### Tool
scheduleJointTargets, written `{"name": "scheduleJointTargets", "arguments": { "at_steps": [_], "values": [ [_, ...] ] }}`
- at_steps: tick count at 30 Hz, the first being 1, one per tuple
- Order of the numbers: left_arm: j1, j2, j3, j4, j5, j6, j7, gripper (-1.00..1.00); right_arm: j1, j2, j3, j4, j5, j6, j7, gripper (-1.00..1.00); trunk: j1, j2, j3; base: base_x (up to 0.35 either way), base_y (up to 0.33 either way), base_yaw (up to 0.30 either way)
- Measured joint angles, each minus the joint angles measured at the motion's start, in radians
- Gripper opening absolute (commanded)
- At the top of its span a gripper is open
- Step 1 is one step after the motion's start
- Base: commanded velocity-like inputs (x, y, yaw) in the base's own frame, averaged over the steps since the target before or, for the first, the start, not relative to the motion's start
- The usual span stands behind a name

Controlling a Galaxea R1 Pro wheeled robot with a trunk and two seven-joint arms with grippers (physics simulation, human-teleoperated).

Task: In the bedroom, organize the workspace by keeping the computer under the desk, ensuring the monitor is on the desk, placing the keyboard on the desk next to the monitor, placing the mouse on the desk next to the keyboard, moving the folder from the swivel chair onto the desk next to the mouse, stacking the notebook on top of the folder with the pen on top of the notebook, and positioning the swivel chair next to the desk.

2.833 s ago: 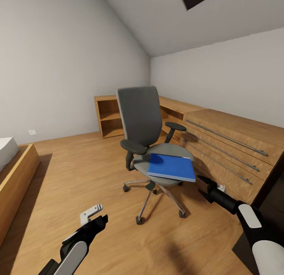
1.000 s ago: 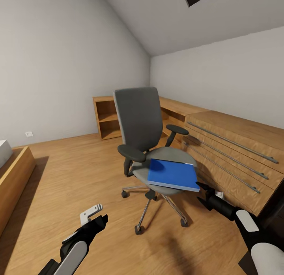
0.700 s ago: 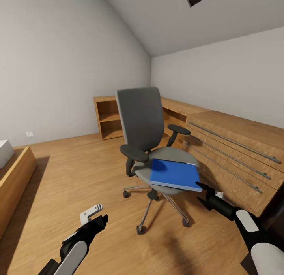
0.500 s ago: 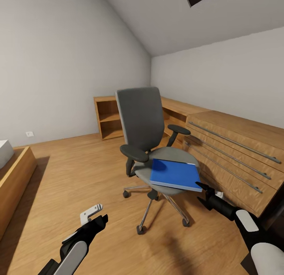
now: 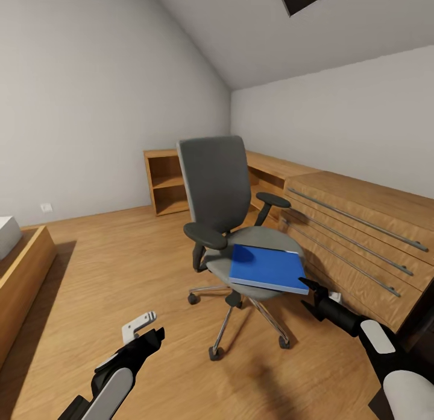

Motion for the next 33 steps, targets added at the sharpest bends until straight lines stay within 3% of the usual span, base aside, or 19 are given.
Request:
{"name": "scheduleJointTargets", "arguments": {
  "at_steps": [3, 15, 16, 33],
  "values": [
    [0.0, 0.0, 0.0, 0.0, 0.0, -0.001, 0.0, 1.0, 0.0, 0.0, 0.0, 0.0, -0.002, 0.002, 0.0, 1.0, -0.005, 0.007, 0.011, 0.0, 0.0, 0.0],
    [0.0, 0.0, 0.0, 0.0, 0.0, 0.0, 0.0, 1.0, 0.0, 0.0, 0.0, 0.0, -0.003, 0.005, 0.001, 1.0, -0.005, 0.008, 0.011, 0.0, 0.0, 0.0],
    [0.0, 0.0, 0.0, 0.0, 0.0, 0.0, 0.0, 1.0, 0.0, 0.0, 0.0, 0.0, -0.003, 0.006, 0.0, -1.0, -0.005, 0.008, 0.011, 0.0, 0.0, 0.0],
    [0.0, 0.0, -0.001, 0.0, 0.001, 0.0, -0.001, 1.0, 0.0, -0.001, 0.0, -0.001, -0.006, 0.009, 0.001, -1.0, -0.009, 0.014, 0.014, 0.0, 0.0, 0.0]
  ]
}}
